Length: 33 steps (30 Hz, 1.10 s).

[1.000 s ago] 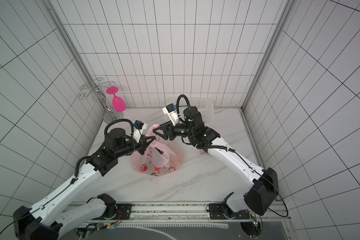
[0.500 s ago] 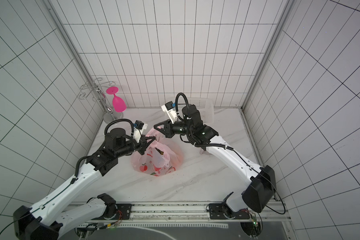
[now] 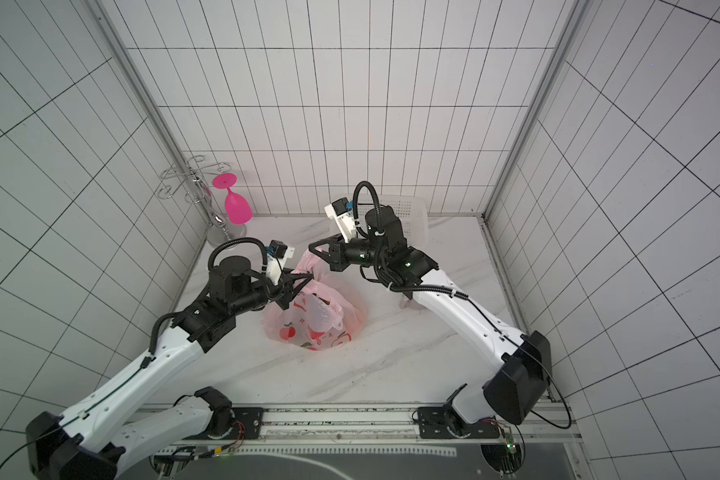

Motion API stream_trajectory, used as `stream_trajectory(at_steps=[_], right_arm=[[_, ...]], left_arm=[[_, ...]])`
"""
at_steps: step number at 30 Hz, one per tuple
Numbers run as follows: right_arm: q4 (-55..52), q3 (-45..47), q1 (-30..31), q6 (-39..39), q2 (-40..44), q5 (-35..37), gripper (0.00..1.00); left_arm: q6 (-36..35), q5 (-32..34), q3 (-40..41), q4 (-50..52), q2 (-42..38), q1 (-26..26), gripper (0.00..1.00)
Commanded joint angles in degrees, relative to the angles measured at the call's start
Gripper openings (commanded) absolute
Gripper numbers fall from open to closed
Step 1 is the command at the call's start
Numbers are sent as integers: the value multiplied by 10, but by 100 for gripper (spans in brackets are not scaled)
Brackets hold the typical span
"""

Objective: Place the pineapple into a plastic bag & tie a knot
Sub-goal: Cross the plastic bag at the center of the board.

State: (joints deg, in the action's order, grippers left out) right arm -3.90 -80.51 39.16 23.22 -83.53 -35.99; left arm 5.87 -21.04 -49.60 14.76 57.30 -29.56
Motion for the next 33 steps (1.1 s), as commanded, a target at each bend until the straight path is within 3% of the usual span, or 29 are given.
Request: stream_trajectory(at_steps=[1, 8, 18, 24, 33], right_arm=[[19, -72, -7, 5, 14, 10, 0], [23, -18, -10, 16, 58, 12, 0], [171, 218, 69, 120, 132, -13, 0], [237, 303, 85, 129, 81, -24, 0], [238, 257, 71, 84, -27, -6, 0]], left_arm=[[7, 1, 10, 0, 2, 1, 17], [11, 25, 4, 2, 4, 3, 0], [45, 38, 0, -35, 24, 3, 0], [46, 10, -6, -31, 28, 2, 0], [48, -21, -9, 16, 9, 0, 0]])
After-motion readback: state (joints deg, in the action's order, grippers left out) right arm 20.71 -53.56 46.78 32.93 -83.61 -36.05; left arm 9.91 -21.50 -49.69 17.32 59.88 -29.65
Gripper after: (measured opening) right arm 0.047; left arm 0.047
